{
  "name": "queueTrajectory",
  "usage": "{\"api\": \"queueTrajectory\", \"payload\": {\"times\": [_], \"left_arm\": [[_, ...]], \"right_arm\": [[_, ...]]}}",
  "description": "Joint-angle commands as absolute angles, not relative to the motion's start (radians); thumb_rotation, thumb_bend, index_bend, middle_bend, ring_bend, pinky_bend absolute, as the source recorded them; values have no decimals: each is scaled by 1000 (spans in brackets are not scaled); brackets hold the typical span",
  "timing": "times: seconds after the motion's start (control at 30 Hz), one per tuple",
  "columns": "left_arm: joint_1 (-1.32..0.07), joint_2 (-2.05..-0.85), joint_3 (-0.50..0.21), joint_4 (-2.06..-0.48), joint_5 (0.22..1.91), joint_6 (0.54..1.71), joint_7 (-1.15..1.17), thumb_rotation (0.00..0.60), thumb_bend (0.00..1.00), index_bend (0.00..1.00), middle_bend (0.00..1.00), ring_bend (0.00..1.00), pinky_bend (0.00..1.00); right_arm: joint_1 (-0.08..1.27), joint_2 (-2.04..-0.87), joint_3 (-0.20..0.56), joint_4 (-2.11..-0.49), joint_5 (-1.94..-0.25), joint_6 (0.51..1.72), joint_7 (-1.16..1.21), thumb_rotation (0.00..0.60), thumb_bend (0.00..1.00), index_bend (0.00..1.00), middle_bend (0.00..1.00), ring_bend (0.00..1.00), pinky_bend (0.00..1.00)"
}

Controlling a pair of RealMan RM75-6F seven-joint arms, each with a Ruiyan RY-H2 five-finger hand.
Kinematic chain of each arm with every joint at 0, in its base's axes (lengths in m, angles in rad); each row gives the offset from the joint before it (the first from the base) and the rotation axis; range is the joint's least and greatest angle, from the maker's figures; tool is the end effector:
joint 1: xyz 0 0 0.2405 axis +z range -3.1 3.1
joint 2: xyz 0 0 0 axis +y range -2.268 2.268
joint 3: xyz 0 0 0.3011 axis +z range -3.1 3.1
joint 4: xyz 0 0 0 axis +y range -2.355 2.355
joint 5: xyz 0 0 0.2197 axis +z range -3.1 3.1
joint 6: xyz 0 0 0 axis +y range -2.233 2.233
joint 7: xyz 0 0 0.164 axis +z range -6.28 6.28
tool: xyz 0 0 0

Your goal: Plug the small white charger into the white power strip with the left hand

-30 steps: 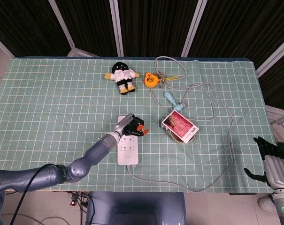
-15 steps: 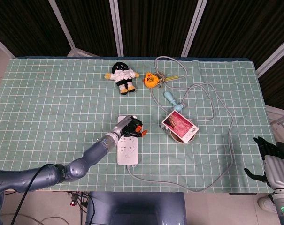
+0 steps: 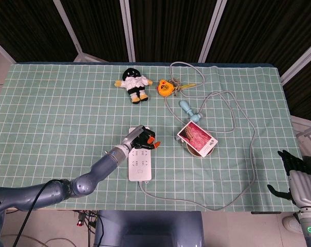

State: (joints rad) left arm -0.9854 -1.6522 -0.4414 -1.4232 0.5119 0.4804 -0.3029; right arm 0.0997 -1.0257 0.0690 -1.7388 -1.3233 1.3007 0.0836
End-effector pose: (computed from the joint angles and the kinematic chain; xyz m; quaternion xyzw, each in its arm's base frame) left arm -0.0647 0.4301 -0.0946 -0.4604 -0.7937 -0.3854 0.0979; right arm -0.3657 -0.2087 0.1755 0.5459 -0.5047 0.3531 0.5680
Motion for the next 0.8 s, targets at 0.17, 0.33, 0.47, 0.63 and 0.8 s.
{"api": "queueTrajectory", "payload": {"times": [0.17,0.33,0.47,0.63,0.8], "left_arm": [[-983,-1647,-430,-1424,522,485,-319,600,340,855,990,952,1000],[-978,-1644,-418,-1430,530,486,-329,600,340,856,990,952,1000],[-979,-1646,-411,-1427,536,488,-333,600,340,855,990,951,1000],[-976,-1646,-424,-1432,549,499,-349,600,340,849,987,950,1000],[-957,-1624,-481,-1488,597,556,-372,600,340,794,942,916,1000]], "right_arm": [[99,-1026,70,-1739,-1323,1302,83,600,303,0,0,0,0],[99,-1028,70,-1738,-1324,1304,82,600,304,0,0,0,0],[98,-1028,70,-1739,-1326,1306,82,600,304,0,0,0,0],[99,-1028,70,-1738,-1326,1306,81,600,304,0,0,0,0],[98,-1029,69,-1736,-1331,1309,79,600,304,0,0,0,0]]}}
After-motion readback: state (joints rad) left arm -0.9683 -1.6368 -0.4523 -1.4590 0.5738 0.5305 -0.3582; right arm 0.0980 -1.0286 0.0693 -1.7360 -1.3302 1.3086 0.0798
